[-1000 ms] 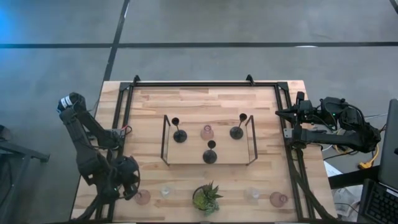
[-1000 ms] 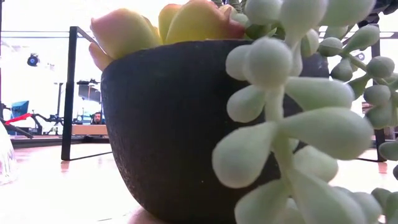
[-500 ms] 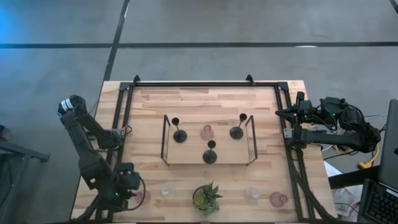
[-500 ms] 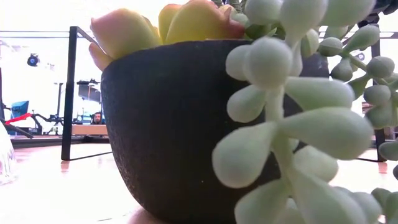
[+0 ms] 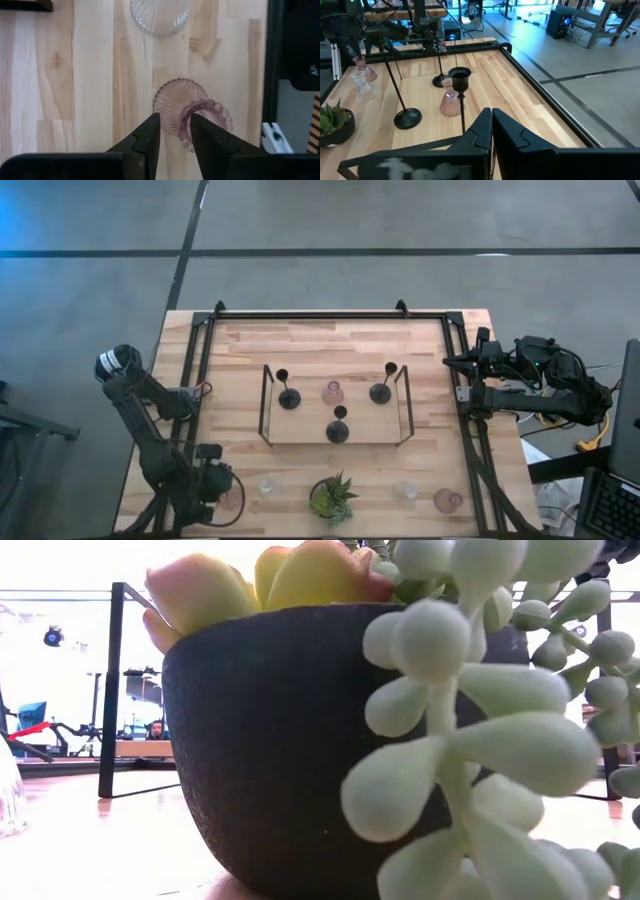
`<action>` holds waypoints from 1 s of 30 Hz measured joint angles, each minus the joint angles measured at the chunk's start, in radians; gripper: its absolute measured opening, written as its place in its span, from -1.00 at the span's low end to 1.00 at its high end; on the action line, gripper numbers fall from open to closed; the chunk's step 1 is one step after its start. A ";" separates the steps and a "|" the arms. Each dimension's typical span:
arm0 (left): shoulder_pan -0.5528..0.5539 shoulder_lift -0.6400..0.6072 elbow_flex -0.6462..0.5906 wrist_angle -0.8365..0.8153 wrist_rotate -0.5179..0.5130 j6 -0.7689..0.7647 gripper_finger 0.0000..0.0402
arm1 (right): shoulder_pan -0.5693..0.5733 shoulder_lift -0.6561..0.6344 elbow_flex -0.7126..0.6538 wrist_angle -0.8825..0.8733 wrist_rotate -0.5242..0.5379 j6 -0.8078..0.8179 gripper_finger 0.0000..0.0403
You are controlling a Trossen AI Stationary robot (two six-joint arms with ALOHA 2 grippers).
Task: Pick & Place candle stick holders
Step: Put the left pink glass candle holder on the shelf
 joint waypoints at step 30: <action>0.164 0.008 0.201 -0.269 0.106 0.010 -0.84 | 0.000 0.000 0.000 0.000 0.000 0.000 -0.96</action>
